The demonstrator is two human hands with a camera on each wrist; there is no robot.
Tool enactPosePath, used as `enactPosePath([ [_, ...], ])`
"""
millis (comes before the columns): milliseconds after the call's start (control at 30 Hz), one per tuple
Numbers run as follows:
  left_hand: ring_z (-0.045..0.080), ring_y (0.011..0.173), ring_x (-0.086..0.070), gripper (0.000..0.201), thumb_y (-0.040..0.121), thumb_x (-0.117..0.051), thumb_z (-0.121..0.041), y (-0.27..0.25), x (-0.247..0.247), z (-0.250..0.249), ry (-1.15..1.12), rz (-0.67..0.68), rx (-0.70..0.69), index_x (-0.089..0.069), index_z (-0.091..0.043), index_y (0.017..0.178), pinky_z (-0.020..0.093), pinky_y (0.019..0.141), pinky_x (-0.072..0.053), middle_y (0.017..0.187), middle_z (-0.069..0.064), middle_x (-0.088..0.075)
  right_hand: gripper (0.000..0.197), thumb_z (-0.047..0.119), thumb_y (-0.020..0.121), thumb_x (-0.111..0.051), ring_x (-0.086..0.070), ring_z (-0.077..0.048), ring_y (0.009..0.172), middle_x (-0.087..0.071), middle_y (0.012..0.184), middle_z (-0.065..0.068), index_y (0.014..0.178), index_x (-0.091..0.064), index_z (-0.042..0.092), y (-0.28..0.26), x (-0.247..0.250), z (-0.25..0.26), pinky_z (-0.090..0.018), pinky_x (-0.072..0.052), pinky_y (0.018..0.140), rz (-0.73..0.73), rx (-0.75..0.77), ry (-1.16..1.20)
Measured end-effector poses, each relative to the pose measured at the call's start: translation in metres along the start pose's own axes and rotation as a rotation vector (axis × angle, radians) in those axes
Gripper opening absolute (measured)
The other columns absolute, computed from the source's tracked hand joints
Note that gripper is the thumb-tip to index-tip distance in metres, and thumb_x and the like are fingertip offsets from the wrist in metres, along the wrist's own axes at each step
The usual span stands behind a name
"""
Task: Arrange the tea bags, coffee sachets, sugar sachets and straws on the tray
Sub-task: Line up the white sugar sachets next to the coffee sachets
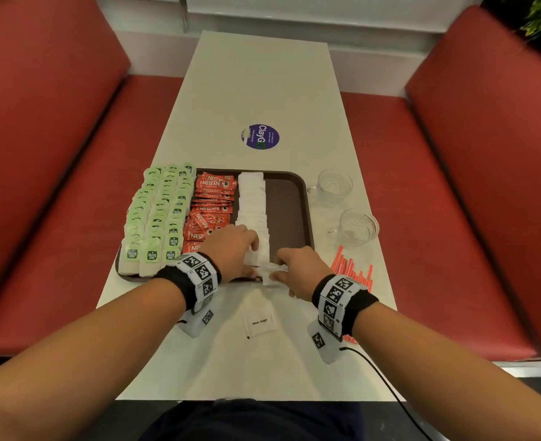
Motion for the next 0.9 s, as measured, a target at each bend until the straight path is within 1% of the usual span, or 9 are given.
enactPosePath([
  [133,0.011,0.089,-0.054,0.034,0.079,-0.075,-0.046,-0.007,0.000,-0.005,-0.152,0.089,-0.083,-0.063,-0.032,0.108,0.030,0.076,-0.045,0.099,-0.010,-0.064,0.016,0.033,0.096,-0.063,-0.071,-0.019,0.064,-0.067,0.087,-0.004,0.102,-0.057,0.020,0.011,-0.001,0.009,-0.037,-0.061,0.067,-0.017,0.049,0.059],
  [200,0.015,0.086,-0.057,0.026,0.086,-0.070,-0.043,-0.007,0.001,0.000,-0.130,0.082,-0.051,-0.068,-0.026,0.106,0.030,0.072,-0.044,0.096,-0.004,-0.068,0.016,0.034,0.096,-0.062,-0.069,-0.018,0.066,-0.067,0.084,-0.004,0.100,-0.057,0.019,0.016,-0.002,0.012,-0.040,-0.061,0.069,-0.042,0.074,0.069],
  [300,0.017,0.086,-0.058,0.023,0.089,-0.068,-0.039,-0.006,0.000,0.017,-0.086,0.079,0.051,-0.070,-0.021,0.104,0.031,0.074,-0.046,0.095,0.000,-0.069,0.021,0.037,0.093,-0.066,-0.064,-0.020,0.076,-0.066,0.086,-0.001,0.099,-0.055,0.019,0.026,0.000,0.008,-0.041,-0.058,0.075,-0.115,0.055,0.005],
  [400,0.017,0.084,-0.056,0.025,0.088,-0.068,-0.043,-0.005,-0.008,0.026,-0.066,0.107,0.093,-0.070,-0.021,0.101,0.032,0.076,-0.048,0.092,-0.001,-0.068,0.027,0.041,0.089,-0.069,-0.063,-0.020,0.081,-0.066,0.088,-0.001,0.099,-0.056,0.019,0.033,-0.005,0.000,-0.040,-0.057,0.079,-0.062,-0.022,-0.069],
  [467,0.017,0.081,-0.059,0.030,0.086,-0.068,-0.049,-0.005,-0.012,0.027,-0.072,0.122,0.097,-0.071,-0.021,0.096,0.033,0.074,-0.050,0.086,-0.003,-0.066,0.033,0.050,0.089,-0.067,-0.063,-0.019,0.079,-0.066,0.086,0.000,0.096,-0.059,0.019,0.034,-0.011,-0.003,-0.037,-0.057,0.077,-0.010,-0.050,-0.118],
  [567,0.017,0.077,-0.059,0.033,0.084,-0.068,-0.055,-0.002,-0.016,0.028,-0.095,0.135,0.117,-0.069,-0.022,0.083,0.034,0.071,-0.052,0.080,-0.004,-0.063,0.037,0.057,0.090,-0.061,-0.061,-0.017,0.074,-0.064,0.081,0.001,0.087,-0.058,0.020,0.035,-0.017,-0.004,-0.032,-0.053,0.068,0.029,-0.041,-0.146],
  [667,0.017,0.070,-0.056,0.043,0.084,-0.066,-0.058,0.000,-0.019,0.031,-0.029,0.158,0.161,-0.053,-0.024,0.061,0.030,0.063,-0.047,0.070,-0.005,-0.056,0.035,0.054,0.094,-0.055,-0.061,-0.018,0.075,-0.064,0.082,0.000,0.086,-0.058,0.020,0.038,-0.023,-0.006,-0.031,-0.050,0.066,0.062,-0.049,-0.157],
  [767,0.017,0.074,-0.060,0.042,0.080,-0.067,-0.063,0.000,-0.026,0.031,0.040,0.183,0.202,-0.061,-0.023,0.070,0.032,0.065,-0.052,0.076,-0.004,-0.062,0.032,0.050,0.095,-0.057,-0.063,-0.020,0.080,-0.065,0.087,-0.001,0.092,-0.060,0.019,0.041,-0.029,-0.007,-0.034,-0.053,0.072,0.085,-0.058,-0.164],
  [900,0.022,0.081,-0.063,0.041,0.081,-0.067,-0.060,0.002,-0.029,0.028,0.066,0.162,0.217,-0.066,-0.019,0.084,0.035,0.071,-0.055,0.088,0.001,-0.065,0.031,0.050,0.091,-0.062,-0.062,-0.021,0.080,-0.065,0.087,-0.001,0.081,-0.053,0.022,0.046,-0.028,-0.005,-0.034,-0.051,0.070,0.070,-0.045,-0.186],
])
Point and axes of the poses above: each hand's wrist, its own y-axis towards the middle knuckle, its own x-axis out of the back of the hand, z = x × y, the point moved 8 cm from there along y, towards the middle knuckle
